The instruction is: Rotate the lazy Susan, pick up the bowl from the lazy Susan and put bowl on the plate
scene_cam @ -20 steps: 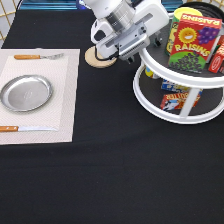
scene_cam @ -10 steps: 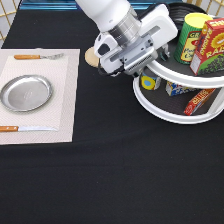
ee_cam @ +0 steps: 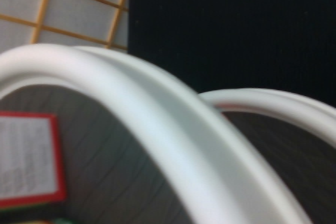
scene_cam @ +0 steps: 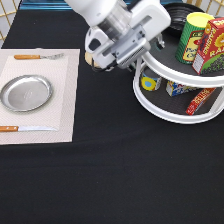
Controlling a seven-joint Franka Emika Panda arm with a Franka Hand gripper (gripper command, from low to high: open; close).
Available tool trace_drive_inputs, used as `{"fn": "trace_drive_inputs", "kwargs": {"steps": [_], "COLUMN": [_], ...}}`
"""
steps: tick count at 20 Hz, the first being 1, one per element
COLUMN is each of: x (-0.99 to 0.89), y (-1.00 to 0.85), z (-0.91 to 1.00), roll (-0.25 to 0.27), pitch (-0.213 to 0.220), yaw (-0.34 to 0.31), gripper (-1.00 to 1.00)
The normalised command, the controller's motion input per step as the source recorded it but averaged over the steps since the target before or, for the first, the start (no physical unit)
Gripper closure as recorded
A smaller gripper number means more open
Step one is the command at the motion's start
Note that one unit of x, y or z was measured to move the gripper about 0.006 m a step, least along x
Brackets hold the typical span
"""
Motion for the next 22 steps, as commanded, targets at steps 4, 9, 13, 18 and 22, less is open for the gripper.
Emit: {"fn": "trace_drive_inputs", "kwargs": {"steps": [4,9,13,18,22], "x": [-0.98,-1.00,-0.90,-0.29,-0.21], "y": [-0.01,0.02,0.16,0.27,0.40], "z": [0.28,0.07,-0.09,-0.16,-0.26], "roll": [-0.069,-0.083,-0.078,-0.066,-0.063], "pitch": [-0.033,-0.063,-0.054,-0.002,0.000], "yaw": [0.005,0.000,0.003,0.030,0.048], "gripper": [-1.00,-1.00,-1.00,-1.00,-1.00]}}
